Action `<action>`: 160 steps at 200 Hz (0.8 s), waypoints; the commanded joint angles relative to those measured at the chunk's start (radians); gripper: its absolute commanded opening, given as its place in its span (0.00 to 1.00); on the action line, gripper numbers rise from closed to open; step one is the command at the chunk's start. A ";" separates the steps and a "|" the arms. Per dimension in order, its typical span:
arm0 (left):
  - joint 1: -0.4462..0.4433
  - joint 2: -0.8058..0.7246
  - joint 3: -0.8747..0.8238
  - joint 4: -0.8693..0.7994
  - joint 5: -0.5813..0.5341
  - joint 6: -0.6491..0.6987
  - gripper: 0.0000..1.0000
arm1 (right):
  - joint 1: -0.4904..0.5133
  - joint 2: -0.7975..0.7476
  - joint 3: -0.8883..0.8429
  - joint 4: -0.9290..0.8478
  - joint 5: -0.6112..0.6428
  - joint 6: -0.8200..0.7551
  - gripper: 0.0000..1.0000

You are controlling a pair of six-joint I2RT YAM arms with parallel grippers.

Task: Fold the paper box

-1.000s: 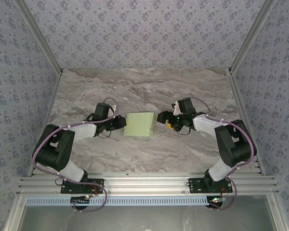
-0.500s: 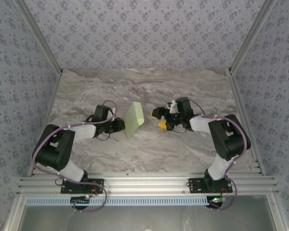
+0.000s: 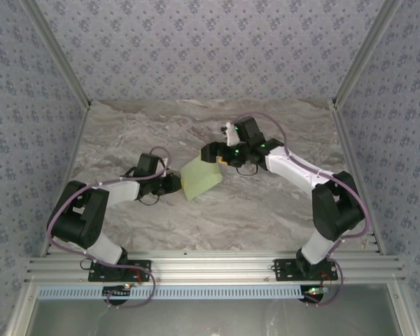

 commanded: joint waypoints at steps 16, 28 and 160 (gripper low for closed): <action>-0.002 -0.016 0.039 -0.022 0.016 0.018 0.19 | 0.042 0.096 0.111 -0.198 0.153 -0.096 0.98; -0.002 -0.013 0.042 -0.023 0.016 0.019 0.19 | 0.041 0.104 0.120 -0.214 0.177 -0.103 0.97; -0.110 -0.003 0.139 -0.002 -0.070 -0.084 0.39 | -0.249 0.014 -0.216 0.064 -0.117 -0.011 0.92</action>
